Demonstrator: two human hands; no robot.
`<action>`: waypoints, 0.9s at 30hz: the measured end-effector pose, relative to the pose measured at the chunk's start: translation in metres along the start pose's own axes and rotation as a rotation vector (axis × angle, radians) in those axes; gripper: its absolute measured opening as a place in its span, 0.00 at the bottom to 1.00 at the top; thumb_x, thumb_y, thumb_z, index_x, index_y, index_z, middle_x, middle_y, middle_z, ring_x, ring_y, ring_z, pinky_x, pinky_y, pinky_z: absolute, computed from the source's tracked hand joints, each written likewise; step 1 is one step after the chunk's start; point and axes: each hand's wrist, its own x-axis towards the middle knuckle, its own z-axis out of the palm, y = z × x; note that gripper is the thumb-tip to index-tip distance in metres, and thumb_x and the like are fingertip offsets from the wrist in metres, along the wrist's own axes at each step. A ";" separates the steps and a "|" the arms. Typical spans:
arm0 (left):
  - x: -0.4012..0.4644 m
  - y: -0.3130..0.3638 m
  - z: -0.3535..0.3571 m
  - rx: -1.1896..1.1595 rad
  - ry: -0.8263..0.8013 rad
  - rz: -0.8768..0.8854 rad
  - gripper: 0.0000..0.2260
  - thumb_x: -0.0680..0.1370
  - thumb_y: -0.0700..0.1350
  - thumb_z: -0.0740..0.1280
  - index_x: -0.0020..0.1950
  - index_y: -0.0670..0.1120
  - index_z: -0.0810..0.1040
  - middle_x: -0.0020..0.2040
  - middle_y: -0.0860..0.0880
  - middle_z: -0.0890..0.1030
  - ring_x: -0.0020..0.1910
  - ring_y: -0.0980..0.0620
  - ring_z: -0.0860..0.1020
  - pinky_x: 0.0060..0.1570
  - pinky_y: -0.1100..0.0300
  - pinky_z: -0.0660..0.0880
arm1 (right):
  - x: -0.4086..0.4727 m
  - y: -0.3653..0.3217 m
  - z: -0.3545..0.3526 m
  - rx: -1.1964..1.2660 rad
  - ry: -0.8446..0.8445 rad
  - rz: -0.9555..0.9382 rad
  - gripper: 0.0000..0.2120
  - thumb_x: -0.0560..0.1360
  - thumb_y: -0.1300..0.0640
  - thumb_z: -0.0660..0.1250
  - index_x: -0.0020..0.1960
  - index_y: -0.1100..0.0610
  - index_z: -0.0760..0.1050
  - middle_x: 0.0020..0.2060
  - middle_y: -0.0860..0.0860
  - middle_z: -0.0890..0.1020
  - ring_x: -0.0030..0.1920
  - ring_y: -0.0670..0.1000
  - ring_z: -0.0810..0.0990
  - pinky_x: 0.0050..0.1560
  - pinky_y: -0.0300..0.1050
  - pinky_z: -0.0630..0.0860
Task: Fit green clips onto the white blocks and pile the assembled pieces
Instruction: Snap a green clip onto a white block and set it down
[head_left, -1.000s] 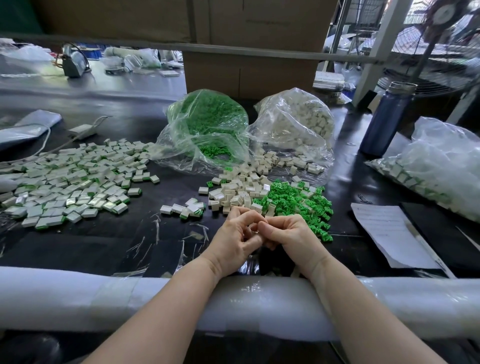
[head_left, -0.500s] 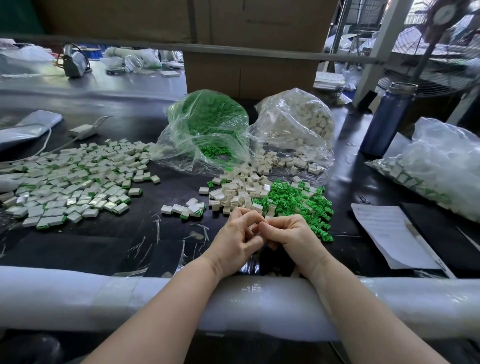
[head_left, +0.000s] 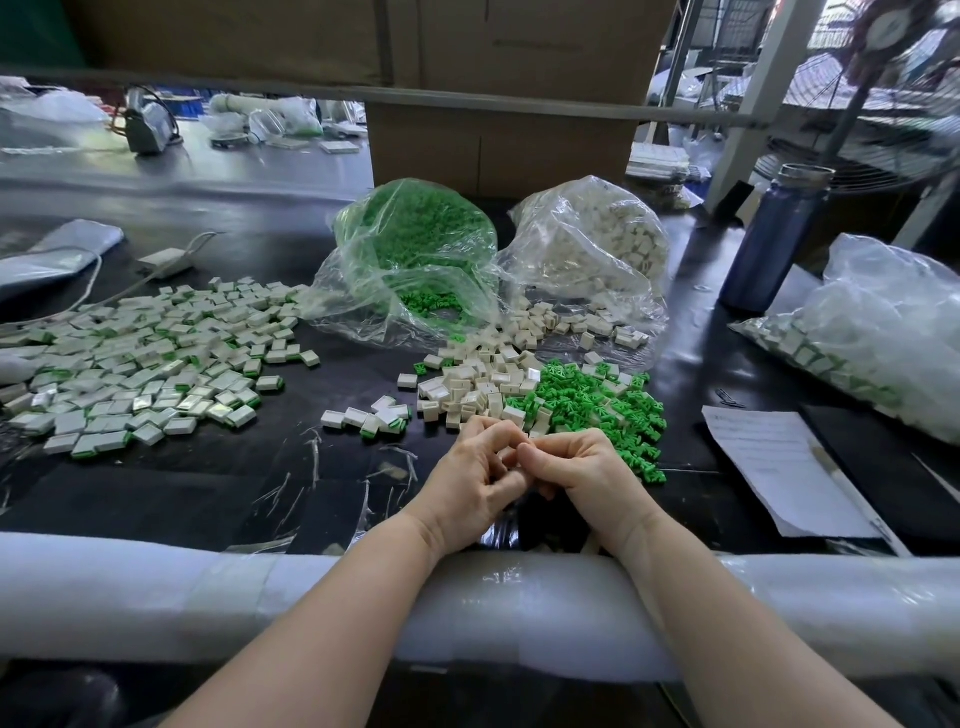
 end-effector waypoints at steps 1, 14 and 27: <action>0.000 0.000 0.000 0.000 -0.002 0.000 0.08 0.74 0.35 0.65 0.44 0.48 0.73 0.51 0.48 0.68 0.37 0.56 0.70 0.46 0.66 0.71 | 0.000 0.000 0.000 0.001 0.001 0.001 0.09 0.73 0.65 0.66 0.45 0.71 0.80 0.25 0.51 0.76 0.24 0.43 0.69 0.26 0.32 0.66; 0.000 -0.001 0.000 -0.006 -0.018 -0.003 0.09 0.74 0.35 0.65 0.43 0.50 0.72 0.50 0.50 0.68 0.37 0.56 0.69 0.46 0.64 0.71 | 0.001 0.001 0.000 0.008 0.010 -0.003 0.10 0.73 0.66 0.66 0.45 0.74 0.79 0.22 0.48 0.76 0.23 0.41 0.69 0.26 0.31 0.66; 0.000 -0.002 0.000 -0.030 -0.009 0.007 0.13 0.74 0.35 0.65 0.40 0.54 0.71 0.48 0.51 0.68 0.36 0.58 0.69 0.44 0.69 0.70 | 0.001 0.001 0.000 0.001 0.006 -0.005 0.09 0.73 0.64 0.66 0.44 0.71 0.80 0.24 0.52 0.75 0.24 0.43 0.69 0.26 0.33 0.67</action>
